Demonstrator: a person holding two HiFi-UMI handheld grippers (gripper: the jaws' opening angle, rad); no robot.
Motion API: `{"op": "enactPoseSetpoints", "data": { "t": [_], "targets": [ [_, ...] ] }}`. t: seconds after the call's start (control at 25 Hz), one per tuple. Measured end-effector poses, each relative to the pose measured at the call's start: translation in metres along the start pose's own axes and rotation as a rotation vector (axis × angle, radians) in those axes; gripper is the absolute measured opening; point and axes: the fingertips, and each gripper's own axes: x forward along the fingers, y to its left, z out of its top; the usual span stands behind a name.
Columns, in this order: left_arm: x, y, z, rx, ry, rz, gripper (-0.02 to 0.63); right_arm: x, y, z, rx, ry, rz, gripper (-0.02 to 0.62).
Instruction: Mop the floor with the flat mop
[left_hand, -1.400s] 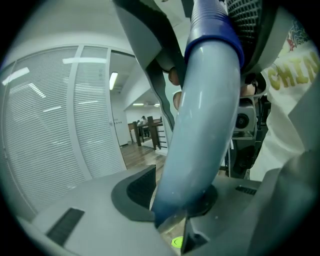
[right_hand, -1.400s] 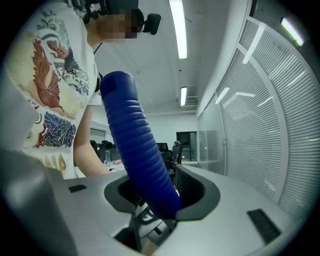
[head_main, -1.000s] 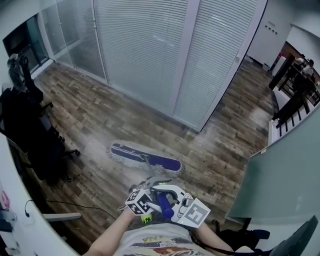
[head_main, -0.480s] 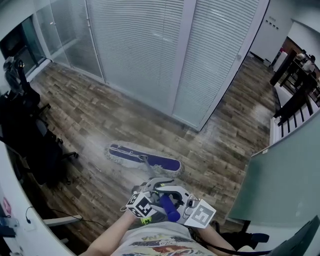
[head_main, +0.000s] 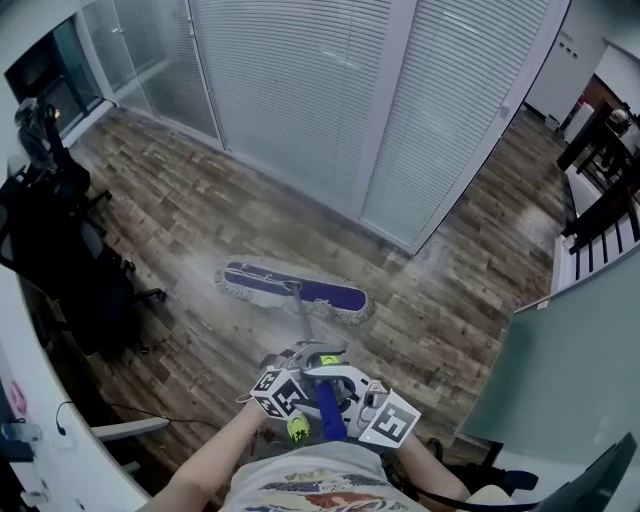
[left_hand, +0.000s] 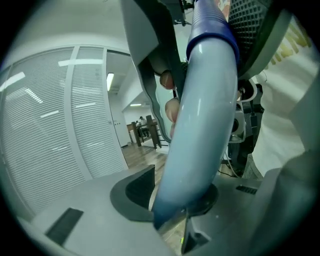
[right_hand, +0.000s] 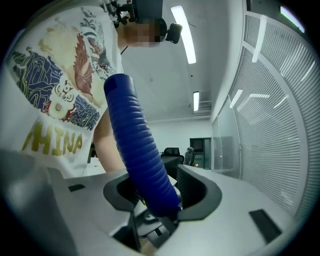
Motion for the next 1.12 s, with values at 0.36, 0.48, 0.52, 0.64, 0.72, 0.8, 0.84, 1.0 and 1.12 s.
{"op": "enactPoseSetpoints", "data": {
  "t": [0.36, 0.48, 0.52, 0.64, 0.72, 0.8, 0.84, 1.0, 1.12],
  "targets": [
    [0.006, 0.102, -0.018, -0.034, -0.018, 0.046, 0.080, 0.041, -0.100, 0.034, 0.044, -0.226, -0.019, 0.179],
    [0.019, 0.148, -0.022, -0.049, -0.013, 0.071, 0.081, 0.043, -0.144, 0.027, 0.030, -0.179, 0.018, 0.179],
    [0.024, 0.166, -0.022, -0.057, -0.013, 0.083, 0.081, 0.043, -0.160, 0.023, 0.015, -0.143, 0.036, 0.179],
    [0.038, 0.214, -0.023, -0.088, -0.025, 0.115, 0.084, 0.046, -0.210, 0.037, 0.024, -0.202, 0.051, 0.179],
    [0.044, 0.242, -0.024, -0.103, -0.039, 0.136, 0.089, 0.049, -0.236, 0.044, 0.031, -0.243, 0.056, 0.179],
    [0.047, 0.263, -0.029, -0.108, -0.043, 0.145, 0.095, 0.055, -0.256, 0.043, 0.020, -0.257, 0.066, 0.179],
    [0.049, 0.270, -0.033, -0.108, -0.037, 0.142, 0.100, 0.058, -0.262, 0.041, 0.016, -0.261, 0.073, 0.179],
    [0.049, 0.294, -0.059, -0.102, 0.001, 0.129, 0.107, 0.076, -0.282, 0.021, 0.009, -0.217, 0.114, 0.179],
    [0.045, 0.335, -0.074, -0.104, -0.003, 0.156, 0.107, 0.096, -0.312, -0.006, -0.048, -0.064, 0.149, 0.179]
  ]
}}
